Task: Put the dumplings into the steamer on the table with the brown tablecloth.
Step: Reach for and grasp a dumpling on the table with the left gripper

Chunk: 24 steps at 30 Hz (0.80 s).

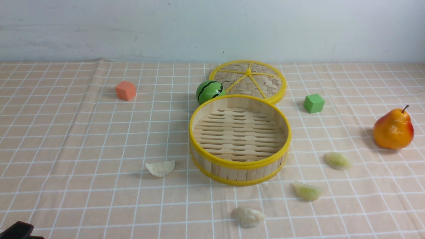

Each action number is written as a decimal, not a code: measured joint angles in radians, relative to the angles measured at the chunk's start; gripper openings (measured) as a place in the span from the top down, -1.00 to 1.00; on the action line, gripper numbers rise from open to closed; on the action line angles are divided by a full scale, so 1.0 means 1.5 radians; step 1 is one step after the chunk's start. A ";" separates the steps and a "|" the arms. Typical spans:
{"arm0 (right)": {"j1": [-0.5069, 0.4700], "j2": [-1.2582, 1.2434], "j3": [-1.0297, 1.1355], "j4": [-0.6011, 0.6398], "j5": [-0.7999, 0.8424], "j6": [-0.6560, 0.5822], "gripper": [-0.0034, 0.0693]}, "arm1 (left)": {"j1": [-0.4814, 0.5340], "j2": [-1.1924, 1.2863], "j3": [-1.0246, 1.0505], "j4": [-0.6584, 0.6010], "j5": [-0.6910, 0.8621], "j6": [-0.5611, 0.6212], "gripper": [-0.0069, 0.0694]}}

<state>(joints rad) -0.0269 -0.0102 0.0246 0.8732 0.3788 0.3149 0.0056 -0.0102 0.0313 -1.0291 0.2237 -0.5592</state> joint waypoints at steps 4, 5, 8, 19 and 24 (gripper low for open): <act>0.000 0.000 0.000 -0.007 -0.001 -0.092 0.25 | 0.000 0.000 -0.006 -0.002 0.006 0.031 0.19; 0.000 0.000 -0.001 -0.006 0.000 -0.122 0.25 | 0.000 0.000 -0.022 0.003 0.017 0.055 0.19; 0.000 0.001 -0.034 -0.006 0.011 -0.201 0.28 | 0.000 0.000 -0.089 0.036 0.049 0.156 0.23; 0.000 0.387 -0.364 -0.179 0.185 -0.405 0.96 | 0.000 0.338 -0.448 0.368 0.363 0.261 0.86; 0.044 0.575 -0.520 -0.252 0.376 -0.430 0.96 | -0.017 0.502 -0.597 0.521 0.534 0.308 0.86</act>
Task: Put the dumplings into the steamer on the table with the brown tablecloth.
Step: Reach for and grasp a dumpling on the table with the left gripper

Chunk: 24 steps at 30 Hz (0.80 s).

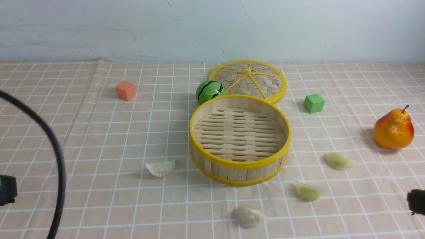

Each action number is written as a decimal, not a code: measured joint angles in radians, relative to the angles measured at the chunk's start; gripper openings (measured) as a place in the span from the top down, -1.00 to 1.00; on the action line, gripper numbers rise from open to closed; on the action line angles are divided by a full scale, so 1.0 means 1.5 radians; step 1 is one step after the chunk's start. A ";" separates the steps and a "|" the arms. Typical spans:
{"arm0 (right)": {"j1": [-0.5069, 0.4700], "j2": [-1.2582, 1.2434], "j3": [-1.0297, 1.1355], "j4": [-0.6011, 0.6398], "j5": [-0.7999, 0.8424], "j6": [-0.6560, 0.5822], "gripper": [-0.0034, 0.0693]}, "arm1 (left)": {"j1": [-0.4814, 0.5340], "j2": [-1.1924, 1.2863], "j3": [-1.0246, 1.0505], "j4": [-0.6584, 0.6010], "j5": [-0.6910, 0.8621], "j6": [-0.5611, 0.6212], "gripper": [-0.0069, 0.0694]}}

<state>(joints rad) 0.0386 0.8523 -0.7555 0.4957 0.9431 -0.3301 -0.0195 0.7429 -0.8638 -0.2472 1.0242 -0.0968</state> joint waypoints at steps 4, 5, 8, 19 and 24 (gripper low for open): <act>0.103 0.096 -0.080 -0.044 0.109 -0.001 0.96 | -0.069 0.110 -0.069 0.072 0.074 0.007 0.86; 0.116 0.104 -0.086 -0.049 0.118 -0.001 0.96 | -0.079 0.123 -0.076 0.078 0.082 0.007 0.86; 0.221 0.146 -0.119 -0.078 0.174 -0.001 0.96 | -0.157 0.238 -0.142 0.128 0.130 0.009 0.86; 0.276 0.151 -0.132 -0.093 0.181 -0.001 0.93 | -0.202 0.517 -0.333 0.142 0.140 0.132 0.42; 0.276 0.151 -0.132 -0.093 0.181 -0.001 0.93 | -0.202 0.614 -0.355 0.088 0.111 0.265 -0.16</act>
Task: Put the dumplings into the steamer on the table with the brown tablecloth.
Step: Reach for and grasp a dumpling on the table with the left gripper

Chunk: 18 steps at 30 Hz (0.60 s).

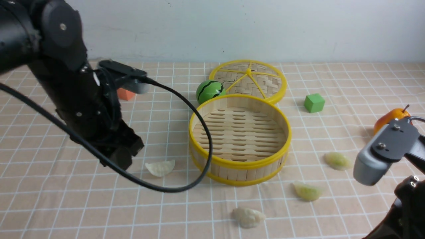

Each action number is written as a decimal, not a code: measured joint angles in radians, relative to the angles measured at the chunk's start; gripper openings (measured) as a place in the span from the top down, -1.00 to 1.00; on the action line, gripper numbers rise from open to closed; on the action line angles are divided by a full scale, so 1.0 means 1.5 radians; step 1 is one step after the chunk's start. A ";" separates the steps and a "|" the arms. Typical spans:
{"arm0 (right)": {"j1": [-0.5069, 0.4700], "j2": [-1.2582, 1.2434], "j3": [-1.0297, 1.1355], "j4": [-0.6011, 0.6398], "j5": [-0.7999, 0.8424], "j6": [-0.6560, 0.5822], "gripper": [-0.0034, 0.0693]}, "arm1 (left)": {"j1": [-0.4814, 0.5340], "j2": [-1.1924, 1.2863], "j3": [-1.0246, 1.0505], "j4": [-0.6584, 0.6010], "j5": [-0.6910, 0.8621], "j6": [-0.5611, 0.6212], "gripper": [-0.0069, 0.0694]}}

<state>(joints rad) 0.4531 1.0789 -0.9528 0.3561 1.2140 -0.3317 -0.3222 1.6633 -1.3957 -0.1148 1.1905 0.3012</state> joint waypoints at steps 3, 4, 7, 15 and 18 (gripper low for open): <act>0.000 0.000 0.000 0.000 -0.002 0.000 0.92 | -0.001 0.034 0.000 -0.012 -0.023 0.030 -0.30; 0.000 0.000 0.000 0.000 -0.006 0.000 0.92 | -0.004 0.055 0.000 -0.013 -0.041 0.046 -0.35; 0.000 0.000 0.000 0.000 -0.015 0.000 0.91 | -0.025 0.093 0.000 0.025 -0.089 0.062 -0.38; 0.000 0.000 0.000 0.000 -0.017 0.000 0.91 | -0.089 0.167 0.000 0.166 -0.261 0.053 -0.39; 0.000 0.000 0.000 0.000 -0.016 0.000 0.91 | -0.089 0.188 -0.002 0.178 -0.296 0.036 -0.39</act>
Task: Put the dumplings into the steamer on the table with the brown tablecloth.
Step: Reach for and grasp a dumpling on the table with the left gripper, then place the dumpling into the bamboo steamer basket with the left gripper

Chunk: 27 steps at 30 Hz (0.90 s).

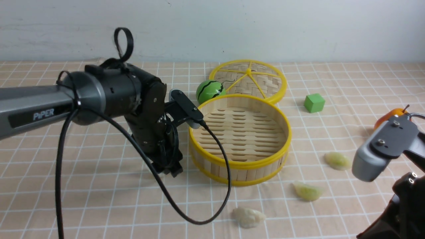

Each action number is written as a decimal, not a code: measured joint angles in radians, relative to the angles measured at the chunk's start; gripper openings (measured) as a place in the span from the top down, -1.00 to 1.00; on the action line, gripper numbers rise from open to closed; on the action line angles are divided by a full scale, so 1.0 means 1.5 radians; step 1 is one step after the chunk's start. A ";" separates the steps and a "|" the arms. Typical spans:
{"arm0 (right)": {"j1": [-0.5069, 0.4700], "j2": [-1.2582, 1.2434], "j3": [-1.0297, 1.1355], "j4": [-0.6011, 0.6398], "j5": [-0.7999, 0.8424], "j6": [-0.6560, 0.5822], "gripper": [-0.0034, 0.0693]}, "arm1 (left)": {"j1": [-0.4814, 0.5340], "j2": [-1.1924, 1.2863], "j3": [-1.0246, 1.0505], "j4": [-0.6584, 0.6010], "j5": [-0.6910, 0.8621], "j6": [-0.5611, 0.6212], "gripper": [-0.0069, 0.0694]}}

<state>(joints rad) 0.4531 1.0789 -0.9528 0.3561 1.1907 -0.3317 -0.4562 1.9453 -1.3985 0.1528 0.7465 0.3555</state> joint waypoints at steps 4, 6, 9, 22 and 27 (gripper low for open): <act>0.000 0.000 0.000 0.000 0.005 0.000 0.90 | 0.000 0.039 0.000 0.030 -0.027 -0.012 -0.39; 0.000 0.000 0.000 0.000 0.006 0.000 0.90 | 0.000 0.050 -0.002 0.034 -0.028 -0.021 -0.39; 0.000 0.000 0.000 0.000 0.008 0.000 0.90 | 0.000 0.054 -0.005 0.037 -0.024 -0.046 -0.31; 0.000 0.000 0.000 0.000 0.001 0.000 0.87 | -0.004 0.061 -0.143 0.052 0.190 -0.212 0.13; 0.000 -0.012 0.000 -0.001 0.014 0.000 0.86 | -0.021 0.053 -0.264 0.016 0.269 -0.258 0.13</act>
<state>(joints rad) 0.4531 1.0609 -0.9528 0.3552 1.2113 -0.3317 -0.4877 2.0242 -1.7939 0.1774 1.1506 -0.0313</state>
